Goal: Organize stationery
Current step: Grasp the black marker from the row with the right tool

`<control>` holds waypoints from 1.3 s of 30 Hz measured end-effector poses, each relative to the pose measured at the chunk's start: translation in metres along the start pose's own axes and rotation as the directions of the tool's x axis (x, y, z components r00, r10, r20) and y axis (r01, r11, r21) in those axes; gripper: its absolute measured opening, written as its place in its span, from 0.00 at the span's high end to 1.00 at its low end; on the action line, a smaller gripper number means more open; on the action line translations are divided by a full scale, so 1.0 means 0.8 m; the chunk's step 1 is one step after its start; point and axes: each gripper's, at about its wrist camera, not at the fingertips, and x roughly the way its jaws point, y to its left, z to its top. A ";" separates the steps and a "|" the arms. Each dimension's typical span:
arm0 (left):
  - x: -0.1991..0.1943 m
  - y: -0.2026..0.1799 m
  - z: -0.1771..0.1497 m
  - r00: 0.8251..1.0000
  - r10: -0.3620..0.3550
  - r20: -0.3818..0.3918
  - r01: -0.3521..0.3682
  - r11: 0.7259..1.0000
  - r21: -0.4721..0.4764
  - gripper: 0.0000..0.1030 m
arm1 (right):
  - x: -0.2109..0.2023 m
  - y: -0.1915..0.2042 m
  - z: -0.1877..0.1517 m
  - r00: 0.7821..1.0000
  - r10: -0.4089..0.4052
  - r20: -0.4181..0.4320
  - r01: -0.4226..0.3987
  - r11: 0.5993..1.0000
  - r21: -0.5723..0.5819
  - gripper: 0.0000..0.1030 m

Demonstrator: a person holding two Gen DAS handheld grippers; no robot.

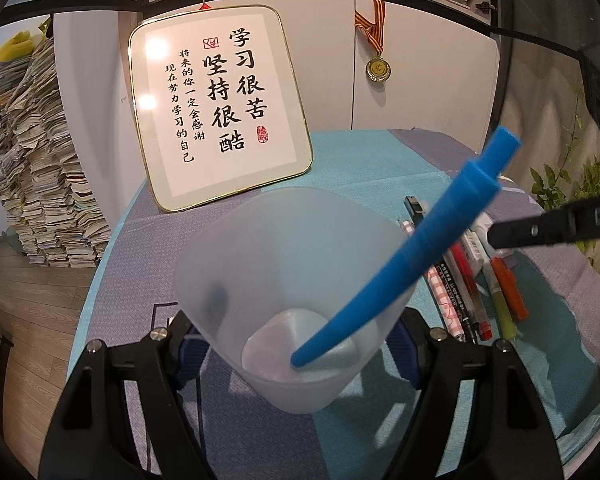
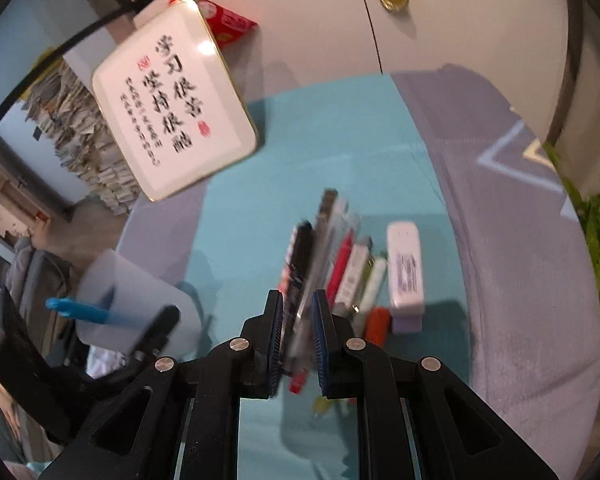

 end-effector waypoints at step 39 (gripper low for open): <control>0.001 0.002 -0.002 1.000 0.003 -0.013 -0.003 1.000 -0.005 0.28 | -0.039 0.041 0.032 0.980 0.045 0.193 -0.024 0.994 -0.108 0.88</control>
